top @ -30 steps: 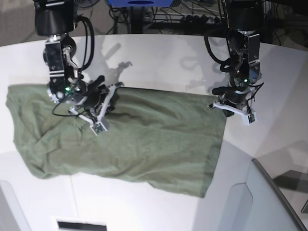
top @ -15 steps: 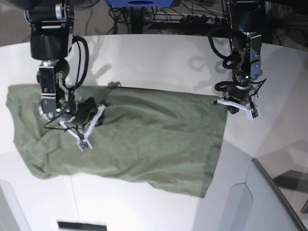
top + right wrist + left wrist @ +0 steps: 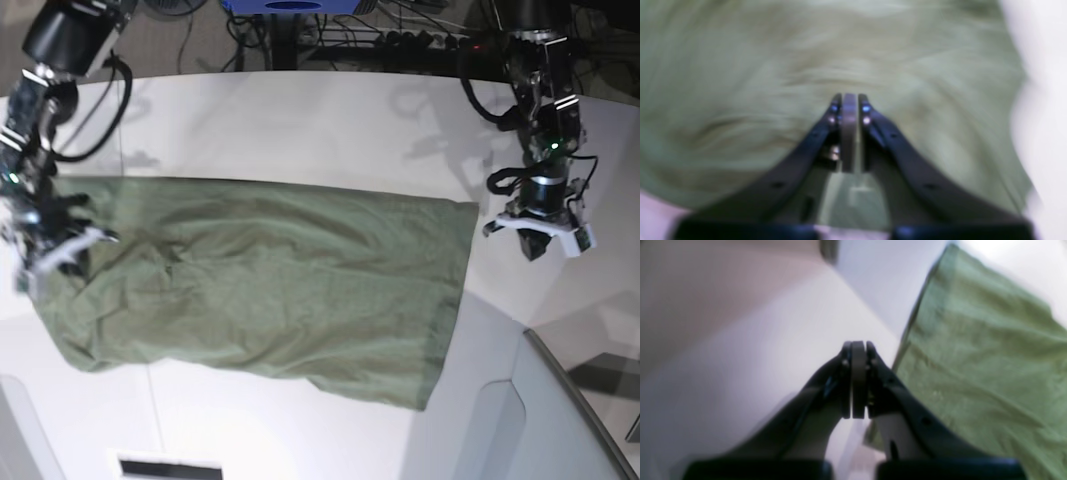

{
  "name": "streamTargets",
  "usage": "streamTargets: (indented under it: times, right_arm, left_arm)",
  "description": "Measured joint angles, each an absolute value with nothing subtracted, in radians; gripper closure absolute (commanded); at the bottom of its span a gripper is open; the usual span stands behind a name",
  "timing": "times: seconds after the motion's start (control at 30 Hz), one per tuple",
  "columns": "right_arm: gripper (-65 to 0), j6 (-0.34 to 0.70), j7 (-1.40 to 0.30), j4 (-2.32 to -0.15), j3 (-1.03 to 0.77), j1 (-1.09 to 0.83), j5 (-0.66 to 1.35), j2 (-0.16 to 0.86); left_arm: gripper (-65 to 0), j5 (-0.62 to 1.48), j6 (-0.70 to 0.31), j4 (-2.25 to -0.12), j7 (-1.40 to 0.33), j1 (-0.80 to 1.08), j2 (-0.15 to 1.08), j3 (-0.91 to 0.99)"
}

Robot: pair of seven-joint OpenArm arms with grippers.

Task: Layout the t-shirt on the table in an organized manner, then fold the t-shirt properly
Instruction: 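Move both grippers to the shirt's corners along its edge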

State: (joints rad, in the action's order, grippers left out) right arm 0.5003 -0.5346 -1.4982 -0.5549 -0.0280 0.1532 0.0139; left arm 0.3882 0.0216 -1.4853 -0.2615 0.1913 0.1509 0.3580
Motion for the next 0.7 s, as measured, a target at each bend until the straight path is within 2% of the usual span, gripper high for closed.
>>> streamTargets:
  times: [0.1, 0.17, 0.2, 0.23, 0.27, 0.33, 0.4, 0.47, 0.53, 0.7]
  right_arm:
    - [-41.0, 0.506, -0.695, -1.498, -0.726, -0.043, 0.246, 0.012]
    - [-52.5, 0.526, -0.743, -1.498, -0.831, -0.040, 0.351, 0.022]
    - [-55.5, 0.540, -0.741, -1.496, -0.886, -0.039, 0.403, 0.026]
    - [-56.1, 0.564, -0.730, -1.477, -0.947, -0.041, 0.461, 0.033]
    - [-56.1, 0.578, -0.730, -1.452, -0.993, -0.045, 0.504, 0.040]
    - [-56.1, 0.588, -0.738, -1.387, -1.048, -0.057, 0.540, 0.042]
    - [-56.1, 0.597, -0.762, -1.305, -1.052, -0.066, 0.546, 0.049]
    - [-56.1, 0.594, -0.743, -1.227, -1.052, -0.050, 0.552, 0.057]
    - [-55.7, 0.597, -0.745, -1.150, -1.051, -0.028, 0.559, 0.077]
    - [-45.3, 0.600, -0.642, -0.984, -1.052, 0.006, 0.567, 0.129]
  left_arm:
    - [0.0, 0.459, 0.028, -1.505, -0.378, 0.235, 0.139, 0.424]
    - [0.0, 0.579, 0.020, -1.499, -0.422, 0.255, 0.134, 0.474]
    - [-10.2, 0.613, 0.021, -1.493, -0.434, 0.261, 0.134, 0.497]
    - [-21.9, 0.652, 0.023, -1.484, -0.438, 0.269, 0.141, 0.511]
    - [-30.1, 0.679, 0.023, -1.473, -0.439, 0.281, 0.147, 0.520]
    - [-42.0, 0.688, 0.025, -1.451, -0.443, 0.306, 0.149, 0.520]
    - [-42.8, 0.685, -0.003, -1.426, -0.458, 0.322, 0.135, 0.520]
    - [-41.1, 0.688, -0.085, -1.404, -0.461, 0.322, 0.131, 0.516]
    - [-39.8, 0.690, -0.106, -1.388, -0.457, 0.311, 0.132, 0.516]
    - [-39.5, 0.687, -0.105, -1.369, -0.450, 0.312, 0.135, 0.516]
